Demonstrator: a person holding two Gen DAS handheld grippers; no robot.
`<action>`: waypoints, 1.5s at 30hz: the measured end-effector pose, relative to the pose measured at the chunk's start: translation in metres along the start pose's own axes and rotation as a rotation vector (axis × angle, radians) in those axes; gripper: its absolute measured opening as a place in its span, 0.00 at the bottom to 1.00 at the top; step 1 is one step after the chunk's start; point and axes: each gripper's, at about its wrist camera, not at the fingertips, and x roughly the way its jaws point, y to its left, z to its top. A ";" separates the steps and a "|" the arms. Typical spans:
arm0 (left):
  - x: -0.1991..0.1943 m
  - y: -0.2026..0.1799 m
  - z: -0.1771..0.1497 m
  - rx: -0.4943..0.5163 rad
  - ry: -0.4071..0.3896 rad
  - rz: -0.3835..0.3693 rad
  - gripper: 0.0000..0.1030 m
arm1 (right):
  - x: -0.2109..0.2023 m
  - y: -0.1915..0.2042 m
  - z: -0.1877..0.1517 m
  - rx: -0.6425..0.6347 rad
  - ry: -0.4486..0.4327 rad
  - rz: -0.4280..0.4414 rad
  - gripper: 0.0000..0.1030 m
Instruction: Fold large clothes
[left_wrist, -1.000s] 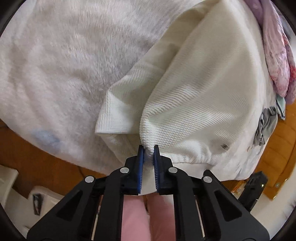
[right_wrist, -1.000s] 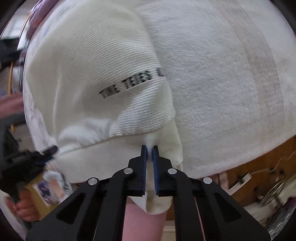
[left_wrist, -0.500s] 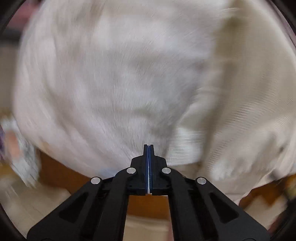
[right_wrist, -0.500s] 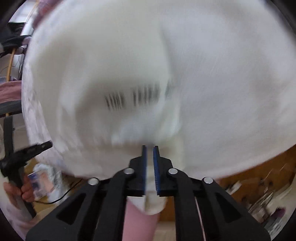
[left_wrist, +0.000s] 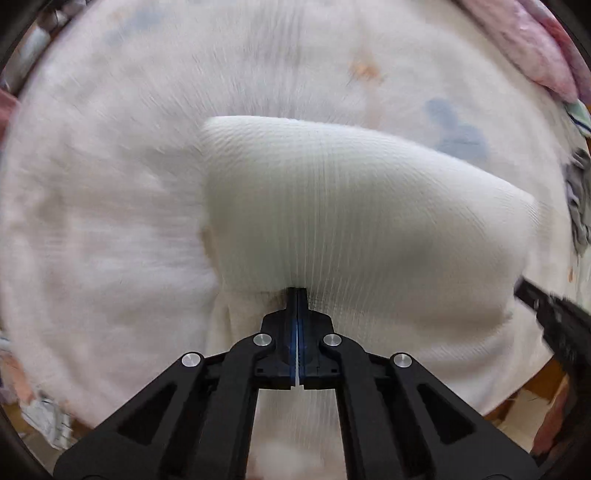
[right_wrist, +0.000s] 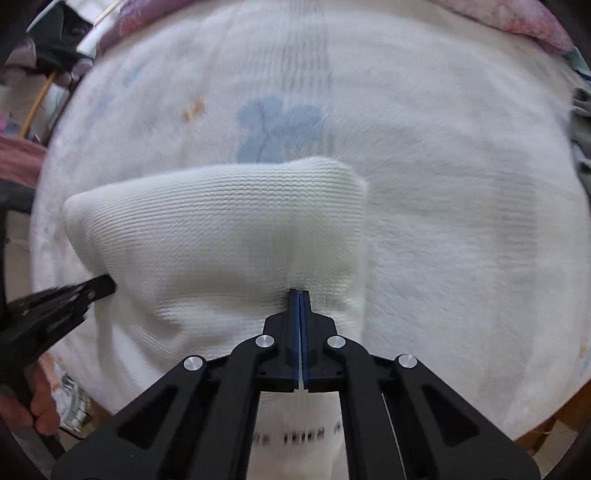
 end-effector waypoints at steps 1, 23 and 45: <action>0.011 0.001 0.003 -0.018 -0.004 -0.014 0.01 | 0.012 0.003 0.002 0.004 0.010 -0.010 0.01; 0.004 -0.046 0.098 -0.096 -0.077 0.056 0.01 | 0.018 0.019 0.067 0.018 -0.028 -0.061 0.01; 0.017 -0.083 -0.125 -0.075 0.237 0.057 0.01 | 0.019 0.005 -0.148 0.060 0.352 0.104 0.04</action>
